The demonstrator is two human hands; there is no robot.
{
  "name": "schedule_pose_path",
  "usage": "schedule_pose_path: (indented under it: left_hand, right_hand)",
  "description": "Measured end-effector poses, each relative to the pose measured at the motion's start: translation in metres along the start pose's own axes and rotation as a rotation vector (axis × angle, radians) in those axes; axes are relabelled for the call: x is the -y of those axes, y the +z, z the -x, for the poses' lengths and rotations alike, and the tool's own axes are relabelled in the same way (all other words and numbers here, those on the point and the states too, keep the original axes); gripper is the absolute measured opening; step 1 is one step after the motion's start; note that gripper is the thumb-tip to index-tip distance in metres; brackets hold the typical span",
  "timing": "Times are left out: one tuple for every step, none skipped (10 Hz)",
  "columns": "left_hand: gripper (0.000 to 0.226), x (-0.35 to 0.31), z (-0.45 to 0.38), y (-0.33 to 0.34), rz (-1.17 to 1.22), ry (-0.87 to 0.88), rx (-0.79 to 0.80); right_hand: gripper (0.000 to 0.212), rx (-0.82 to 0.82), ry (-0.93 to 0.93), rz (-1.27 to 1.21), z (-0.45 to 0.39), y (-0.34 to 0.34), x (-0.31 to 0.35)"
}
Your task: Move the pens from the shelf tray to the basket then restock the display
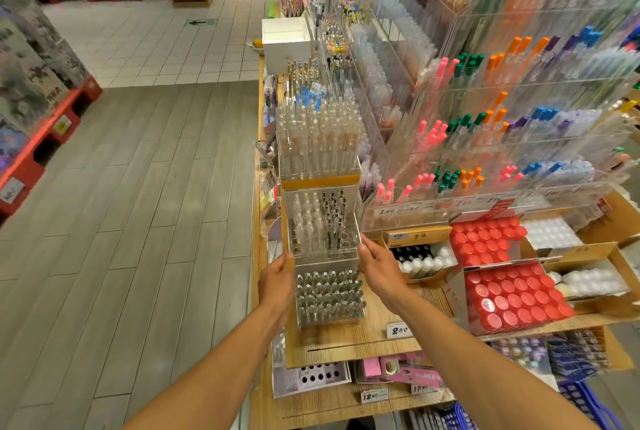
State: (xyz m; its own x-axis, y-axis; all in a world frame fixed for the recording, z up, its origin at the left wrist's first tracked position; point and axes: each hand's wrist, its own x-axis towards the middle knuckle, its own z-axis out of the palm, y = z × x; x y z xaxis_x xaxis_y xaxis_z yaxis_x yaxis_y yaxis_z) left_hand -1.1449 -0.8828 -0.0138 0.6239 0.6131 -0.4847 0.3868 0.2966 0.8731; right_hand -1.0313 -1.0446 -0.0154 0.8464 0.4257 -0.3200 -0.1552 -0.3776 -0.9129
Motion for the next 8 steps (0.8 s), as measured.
schedule_pose_path:
  left_hand:
    - [0.044,0.000,0.002,0.004,-0.014,0.000,-0.042]
    - [0.043,-0.001,0.006,0.004,-0.025,0.003,-0.077]
    - [0.044,-0.003,0.007,0.002,-0.051,0.003,-0.055]
    - [0.044,-0.004,0.010,0.002,-0.064,-0.006,-0.047]
    - [0.033,0.000,0.016,0.003,-0.065,-0.012,-0.080]
    - [0.021,0.010,0.028,-0.001,-0.078,0.012,-0.116]
    - [0.018,0.023,0.044,-0.011,-0.103,0.039,-0.096]
    - [0.019,0.037,0.055,-0.024,-0.165,0.052,-0.090]
  right_hand:
    - [0.045,0.014,0.010,-0.024,-0.003,-0.003,-0.004]
    - [0.044,0.022,0.012,-0.004,-0.005,-0.006,-0.002]
    - [0.045,0.057,0.014,-0.008,-0.004,-0.009,0.002]
    - [0.045,0.071,-0.002,-0.020,0.001,-0.013,0.005]
    - [0.037,0.016,-0.066,-0.022,0.010,-0.023,0.005]
    - [0.030,0.020,-0.157,0.009,0.018,-0.035,0.003]
    - [0.027,0.053,-0.230,0.073,0.026,-0.043,0.000]
    - [0.024,0.081,-0.273,0.107,0.035,-0.039,-0.007]
